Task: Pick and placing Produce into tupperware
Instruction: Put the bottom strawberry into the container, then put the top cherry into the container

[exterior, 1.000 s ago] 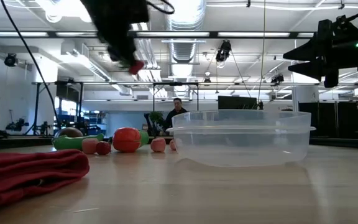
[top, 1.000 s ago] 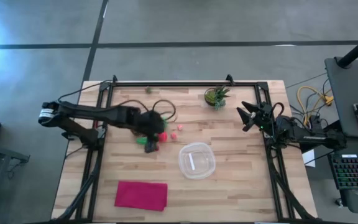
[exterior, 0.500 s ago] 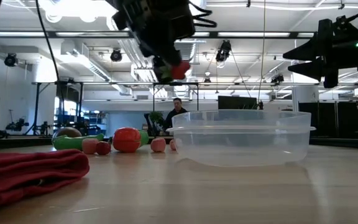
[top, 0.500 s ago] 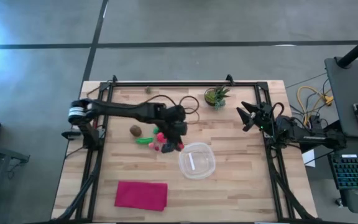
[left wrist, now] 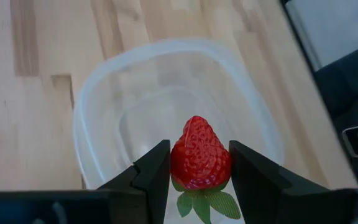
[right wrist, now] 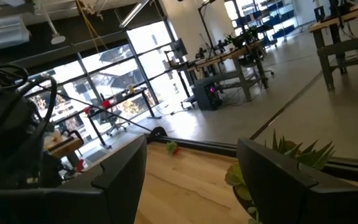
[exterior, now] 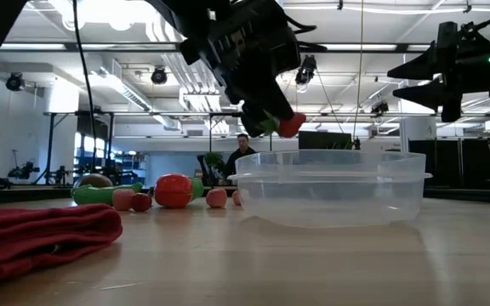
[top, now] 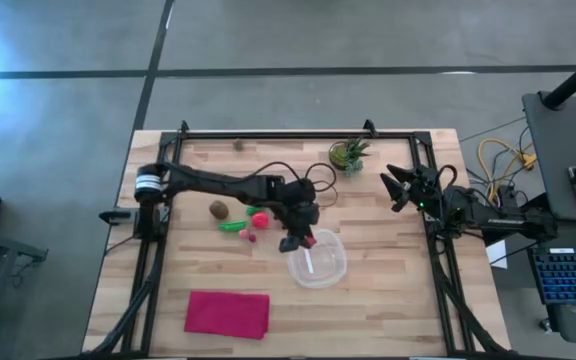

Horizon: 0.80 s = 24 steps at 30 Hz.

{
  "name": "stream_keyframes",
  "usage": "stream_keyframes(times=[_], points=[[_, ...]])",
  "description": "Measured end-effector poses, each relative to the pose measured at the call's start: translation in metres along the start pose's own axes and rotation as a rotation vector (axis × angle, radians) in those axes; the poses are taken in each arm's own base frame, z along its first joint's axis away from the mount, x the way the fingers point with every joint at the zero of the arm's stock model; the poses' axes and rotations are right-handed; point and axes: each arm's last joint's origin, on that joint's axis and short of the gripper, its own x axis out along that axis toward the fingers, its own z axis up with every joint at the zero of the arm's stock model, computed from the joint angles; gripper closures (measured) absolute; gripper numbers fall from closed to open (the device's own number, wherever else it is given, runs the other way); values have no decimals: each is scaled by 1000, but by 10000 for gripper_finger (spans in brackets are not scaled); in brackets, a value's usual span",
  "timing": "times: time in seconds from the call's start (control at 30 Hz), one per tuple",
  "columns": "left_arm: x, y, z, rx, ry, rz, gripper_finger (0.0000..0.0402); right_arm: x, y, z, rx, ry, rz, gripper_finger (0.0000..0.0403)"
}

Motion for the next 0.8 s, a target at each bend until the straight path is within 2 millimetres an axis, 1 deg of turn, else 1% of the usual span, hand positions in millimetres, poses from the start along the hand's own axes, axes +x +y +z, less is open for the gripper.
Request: stream_keyframes(times=[0.1,0.33,0.43,0.5,0.57,0.63,0.7,0.77,0.8], points=[[4,-4,-1,4,18,36,252,0,0,0,-1,1,0,161],[8,-11,-3,-81,27,54,173,0,0,0,-36,1,0,161],[4,-13,-2,-86,31,59,152,0,0,0,-33,-4,1,161],[-9,-17,-2,-98,55,113,148,0,1,2,-23,-20,6,161],[-28,-21,-1,-93,85,223,147,0,1,4,-13,-36,11,161],[-54,-27,-4,-72,146,338,147,0,2,6,-2,-52,16,161],[-83,-32,-4,-58,168,453,147,0,2,7,3,-60,19,161],[-111,-33,-8,-101,187,555,146,0,2,7,6,-65,20,161],[-125,-30,-11,-159,184,606,146,0,2,7,6,-65,19,161]])
